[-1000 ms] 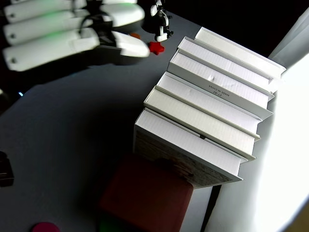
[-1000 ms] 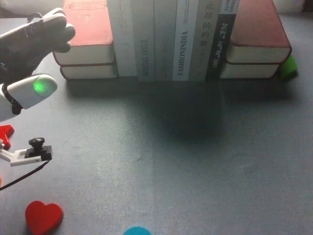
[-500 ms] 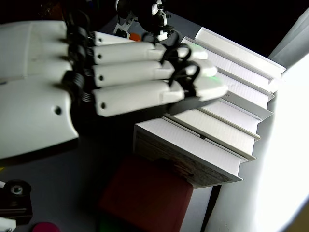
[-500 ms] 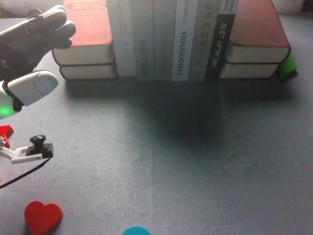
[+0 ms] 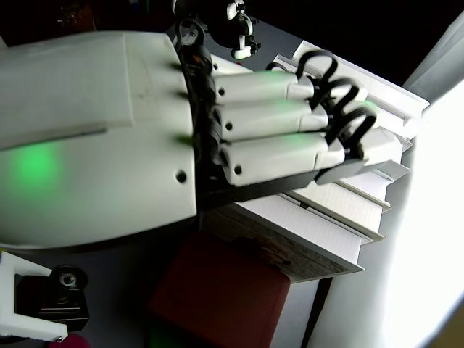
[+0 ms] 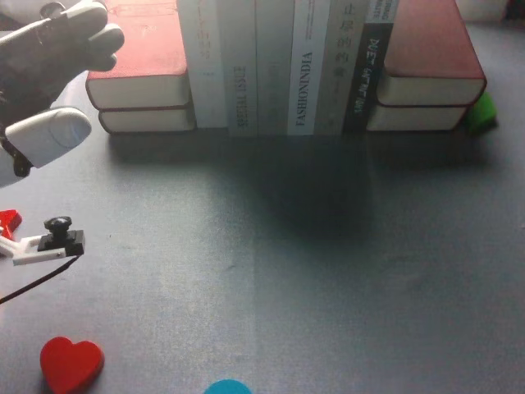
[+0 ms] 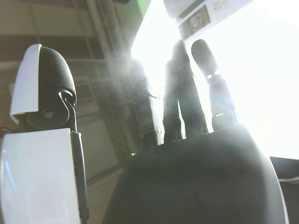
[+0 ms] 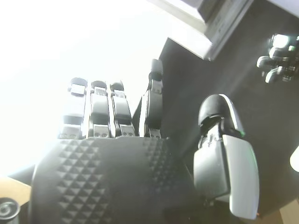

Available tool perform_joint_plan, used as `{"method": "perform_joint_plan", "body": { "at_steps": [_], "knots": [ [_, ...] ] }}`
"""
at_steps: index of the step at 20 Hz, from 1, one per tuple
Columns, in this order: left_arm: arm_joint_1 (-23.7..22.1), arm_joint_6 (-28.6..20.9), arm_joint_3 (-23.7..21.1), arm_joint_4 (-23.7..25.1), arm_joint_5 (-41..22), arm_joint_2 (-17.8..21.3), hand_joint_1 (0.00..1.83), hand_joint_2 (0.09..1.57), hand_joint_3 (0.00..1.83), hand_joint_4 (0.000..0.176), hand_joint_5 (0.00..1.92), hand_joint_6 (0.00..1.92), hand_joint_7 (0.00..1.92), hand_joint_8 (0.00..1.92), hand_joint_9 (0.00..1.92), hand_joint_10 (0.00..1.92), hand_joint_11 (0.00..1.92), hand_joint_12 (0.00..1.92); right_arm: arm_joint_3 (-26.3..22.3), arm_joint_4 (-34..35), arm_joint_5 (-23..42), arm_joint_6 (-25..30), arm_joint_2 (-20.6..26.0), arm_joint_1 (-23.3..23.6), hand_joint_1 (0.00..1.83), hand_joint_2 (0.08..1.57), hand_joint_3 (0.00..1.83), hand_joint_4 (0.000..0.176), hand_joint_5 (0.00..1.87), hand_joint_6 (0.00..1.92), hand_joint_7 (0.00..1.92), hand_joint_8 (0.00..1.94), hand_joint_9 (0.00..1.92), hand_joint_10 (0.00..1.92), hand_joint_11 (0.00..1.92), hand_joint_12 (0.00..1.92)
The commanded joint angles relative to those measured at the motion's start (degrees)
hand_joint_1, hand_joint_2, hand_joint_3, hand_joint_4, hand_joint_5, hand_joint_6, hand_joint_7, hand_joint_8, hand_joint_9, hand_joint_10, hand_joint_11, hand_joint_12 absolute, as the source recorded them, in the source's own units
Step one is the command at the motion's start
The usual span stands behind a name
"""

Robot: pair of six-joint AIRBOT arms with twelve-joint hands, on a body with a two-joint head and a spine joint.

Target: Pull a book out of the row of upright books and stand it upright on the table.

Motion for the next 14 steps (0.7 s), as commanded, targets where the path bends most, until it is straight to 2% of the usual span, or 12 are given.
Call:
{"method": "perform_joint_plan", "body": {
  "at_steps": [1,2,3,4,6,7,8,11,12,13,14],
  "knots": [
    [-0.58,-0.59,0.03,-1.49,-6.66,0.37,1.04,0.95,0.0,0.0,0.63,0.01,0.38,0.01,0.47,0.01,0.0,1.23,0.29,1.8,4.29,0.27,-0.37,0.17,0.09,1.19,0.0,0.164,0.46,0.0,0.0,0.0,0.0,0.0,0.0,0.0],
    [-0.6,-0.59,0.01,-1.48,-6.67,0.41,1.04,0.95,0.0,0.0,0.61,0.0,0.36,0.0,0.47,0.01,0.0,1.25,0.54,1.88,4.29,0.27,-0.56,-0.12,0.11,1.14,0.0,0.174,0.46,0.0,0.0,0.0,0.0,0.0,0.0,0.0],
    [-0.63,-0.59,0.04,-1.47,-6.67,0.41,1.04,0.96,0.0,0.0,0.61,0.0,0.36,0.0,0.47,0.01,0.0,1.25,0.85,2.6,4.29,0.27,-0.79,-0.61,0.22,1.18,0.0,0.176,0.49,0.01,0.0,0.0,0.0,0.0,0.0,0.0],
    [-0.62,-0.59,0.04,-1.47,-6.67,0.38,1.04,0.96,0.0,0.0,0.61,0.0,0.36,0.0,0.48,0.01,0.0,1.25,1.14,2.87,4.3,0.27,-1.07,-0.96,0.23,1.18,0.0,0.176,0.5,0.02,0.0,0.0,0.0,0.0,0.0,0.0],
    [-0.63,-0.59,0.05,-1.38,-6.67,0.34,1.03,0.95,0.0,0.0,0.6,0.0,0.38,0.01,0.5,0.02,0.0,1.27,1.64,3.18,4.29,0.27,-1.61,-1.53,0.17,1.19,0.0,0.153,0.5,0.01,0.0,0.0,0.0,0.0,0.0,0.0],
    [-0.64,-0.59,0.07,-1.37,-6.67,0.34,1.03,0.95,0.0,0.0,0.6,0.0,0.38,0.01,0.49,0.02,0.0,1.26,1.85,3.21,4.29,0.27,-1.86,-1.74,0.2,1.21,0.01,0.137,0.49,0.01,0.0,0.0,0.0,0.0,0.0,0.0],
    [-0.7,-0.59,0.08,-1.36,-6.67,0.36,1.02,0.95,0.0,0.0,0.6,0.0,0.35,0.0,0.48,0.01,0.0,1.26,2.12,3.27,4.29,0.27,-2.25,-2.01,0.26,1.23,0.01,0.129,0.5,0.01,0.0,0.0,0.0,0.0,0.0,0.0],
    [-0.96,-0.59,0.12,-1.1,-6.67,0.36,1.02,0.94,0.0,0.005,0.6,0.0,0.32,0.0,0.49,0.02,0.0,1.24,2.76,3.29,4.26,0.27,-3.15,-2.65,0.15,1.23,0.0,0.151,0.5,0.0,0.0,0.0,0.0,0.0,0.0,0.0],
    [-0.99,-0.59,0.15,-1.05,-6.67,0.35,1.02,0.94,0.0,0.005,0.6,0.0,0.32,0.0,0.49,0.02,0.0,1.24,2.88,3.29,4.23,0.27,-3.28,-2.77,0.15,1.23,0.0,0.151,0.5,0.0,0.0,0.0,0.0,0.0,0.0,0.0],
    [-1.04,-0.59,0.16,-0.98,-6.67,0.35,1.02,0.94,0.0,0.004,0.61,0.0,0.33,0.0,0.49,0.02,0.0,1.23,3.03,3.29,4.13,0.29,-3.4,-2.9,0.18,1.23,0.0,0.166,0.5,0.01,0.0,0.0,0.0,0.0,0.0,0.0],
    [-1.11,-0.59,0.16,-0.93,-6.67,0.34,1.01,0.94,0.0,0.003,0.61,0.0,0.32,0.0,0.48,0.01,0.0,1.23,3.18,3.29,4.01,0.37,-3.51,-2.97,0.2,1.23,0.0,0.168,0.51,0.01,0.0,0.0,0.0,0.0,0.0,0.0]
  ]
}}
